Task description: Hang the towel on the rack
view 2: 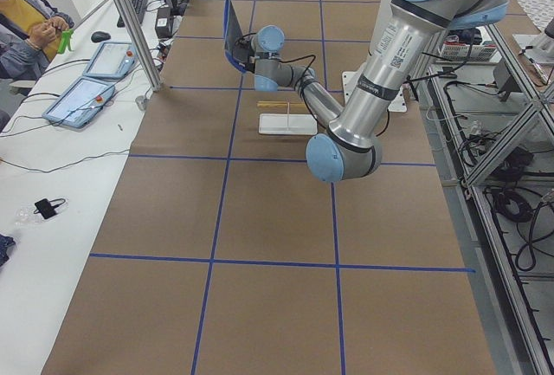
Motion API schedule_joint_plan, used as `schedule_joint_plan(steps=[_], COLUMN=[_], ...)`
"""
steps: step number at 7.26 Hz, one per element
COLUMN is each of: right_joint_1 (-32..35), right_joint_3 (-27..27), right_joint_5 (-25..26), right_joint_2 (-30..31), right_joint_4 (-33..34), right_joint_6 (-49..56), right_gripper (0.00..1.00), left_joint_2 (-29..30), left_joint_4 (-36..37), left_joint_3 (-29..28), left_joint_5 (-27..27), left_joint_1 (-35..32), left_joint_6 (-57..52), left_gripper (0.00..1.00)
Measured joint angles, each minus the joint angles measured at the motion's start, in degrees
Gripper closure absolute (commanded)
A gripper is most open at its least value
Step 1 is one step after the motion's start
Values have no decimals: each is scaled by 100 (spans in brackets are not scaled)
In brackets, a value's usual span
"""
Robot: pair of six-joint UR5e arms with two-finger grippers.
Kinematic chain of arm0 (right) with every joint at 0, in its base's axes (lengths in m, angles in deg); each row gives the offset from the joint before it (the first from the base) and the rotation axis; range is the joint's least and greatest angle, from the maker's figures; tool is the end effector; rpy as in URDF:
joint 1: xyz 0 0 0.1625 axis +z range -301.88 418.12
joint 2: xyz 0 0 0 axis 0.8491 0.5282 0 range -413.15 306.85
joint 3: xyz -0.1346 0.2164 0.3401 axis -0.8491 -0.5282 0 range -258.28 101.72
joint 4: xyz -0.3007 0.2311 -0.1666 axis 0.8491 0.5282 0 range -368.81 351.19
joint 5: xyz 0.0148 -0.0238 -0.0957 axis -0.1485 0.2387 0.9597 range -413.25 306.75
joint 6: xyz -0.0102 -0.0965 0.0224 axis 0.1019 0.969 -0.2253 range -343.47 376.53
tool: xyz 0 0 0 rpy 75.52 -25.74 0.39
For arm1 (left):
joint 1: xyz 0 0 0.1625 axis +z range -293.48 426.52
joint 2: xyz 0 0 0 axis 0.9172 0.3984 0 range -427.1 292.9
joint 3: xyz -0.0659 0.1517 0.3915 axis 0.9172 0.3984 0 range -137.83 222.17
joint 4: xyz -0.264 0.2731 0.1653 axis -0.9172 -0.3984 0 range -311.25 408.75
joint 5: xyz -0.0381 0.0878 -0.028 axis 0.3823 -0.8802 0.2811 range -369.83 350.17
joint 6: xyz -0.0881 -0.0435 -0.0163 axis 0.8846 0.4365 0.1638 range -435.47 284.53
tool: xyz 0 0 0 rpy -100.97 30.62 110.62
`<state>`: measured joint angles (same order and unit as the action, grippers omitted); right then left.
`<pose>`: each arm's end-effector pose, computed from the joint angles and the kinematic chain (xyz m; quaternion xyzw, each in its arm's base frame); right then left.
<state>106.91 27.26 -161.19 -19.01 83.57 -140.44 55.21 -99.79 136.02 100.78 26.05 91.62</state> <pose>-0.3187 -0.5197 -0.0299 -0.2152 -0.5324 0.6424 0.5075 0.4144 -0.4827 0.1833 -0.3423 0.6489 -0.5019 0.4580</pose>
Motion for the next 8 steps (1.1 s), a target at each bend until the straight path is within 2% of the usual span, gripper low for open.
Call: schedule_joint_plan(steps=[4, 8], right_joint_1=[-49, -61], right_joint_3=[43, 54], right_joint_5=[36, 51], right_joint_2=[7, 13], right_joint_4=[-9, -10], right_joint_6=[-317, -364], right_gripper=[100, 100], left_joint_2=[-67, -12], left_joint_4=[-584, -636], left_joint_3=[-165, -229], left_joint_5=[-841, -1251], left_joint_1=[137, 459], left_joint_6=[944, 1068], left_gripper=[3, 3])
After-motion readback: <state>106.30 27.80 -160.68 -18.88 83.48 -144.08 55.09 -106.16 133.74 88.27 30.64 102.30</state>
